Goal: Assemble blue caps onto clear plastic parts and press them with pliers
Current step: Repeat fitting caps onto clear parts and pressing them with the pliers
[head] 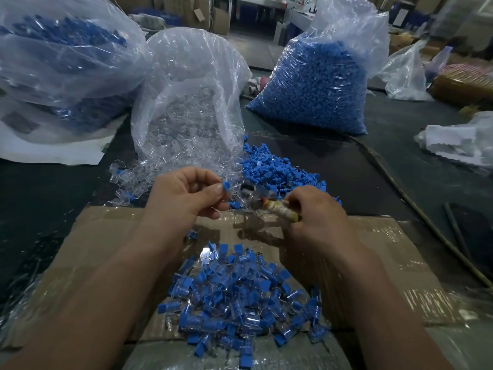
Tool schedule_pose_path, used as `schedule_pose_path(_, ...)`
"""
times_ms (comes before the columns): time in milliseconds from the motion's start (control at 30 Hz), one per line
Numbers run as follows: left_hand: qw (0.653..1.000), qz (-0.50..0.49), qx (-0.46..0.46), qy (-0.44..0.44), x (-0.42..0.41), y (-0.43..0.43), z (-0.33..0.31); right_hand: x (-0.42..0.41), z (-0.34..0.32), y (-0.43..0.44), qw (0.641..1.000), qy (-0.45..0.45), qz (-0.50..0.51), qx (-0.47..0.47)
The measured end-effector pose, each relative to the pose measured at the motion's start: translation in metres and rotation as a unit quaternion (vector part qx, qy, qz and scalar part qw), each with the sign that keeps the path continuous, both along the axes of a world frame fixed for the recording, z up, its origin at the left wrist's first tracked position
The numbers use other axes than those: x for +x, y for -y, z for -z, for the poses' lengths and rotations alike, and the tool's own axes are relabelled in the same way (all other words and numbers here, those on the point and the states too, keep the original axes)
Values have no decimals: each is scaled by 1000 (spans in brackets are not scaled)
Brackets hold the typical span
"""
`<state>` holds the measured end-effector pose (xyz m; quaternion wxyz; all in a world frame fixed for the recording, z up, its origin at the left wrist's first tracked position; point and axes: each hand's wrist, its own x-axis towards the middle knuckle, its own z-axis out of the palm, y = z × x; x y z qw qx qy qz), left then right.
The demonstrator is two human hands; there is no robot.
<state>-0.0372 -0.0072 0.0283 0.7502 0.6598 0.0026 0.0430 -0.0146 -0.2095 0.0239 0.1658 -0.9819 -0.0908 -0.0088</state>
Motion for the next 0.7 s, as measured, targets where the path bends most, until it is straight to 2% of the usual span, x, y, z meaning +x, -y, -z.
schedule_pose_path(133, 1000, -15, -3, 13, 0, 0, -2, -7, -9, -2, 993, 36, 6, 110)
schedule_pose_path(233, 999, -26, 12, 28, -1, 1, -2, -13, -12, -11, 988, 41, -16, 150)
schedule_pose_path(400, 998, -39, 35, 46, -1, 3, -2, -18, -10, -19, 989, 20, -58, 133)
schedule_pose_path(700, 996, -43, 46, 67, -2, 5, 1, -16, -9, -20, 991, 5, -57, 119)
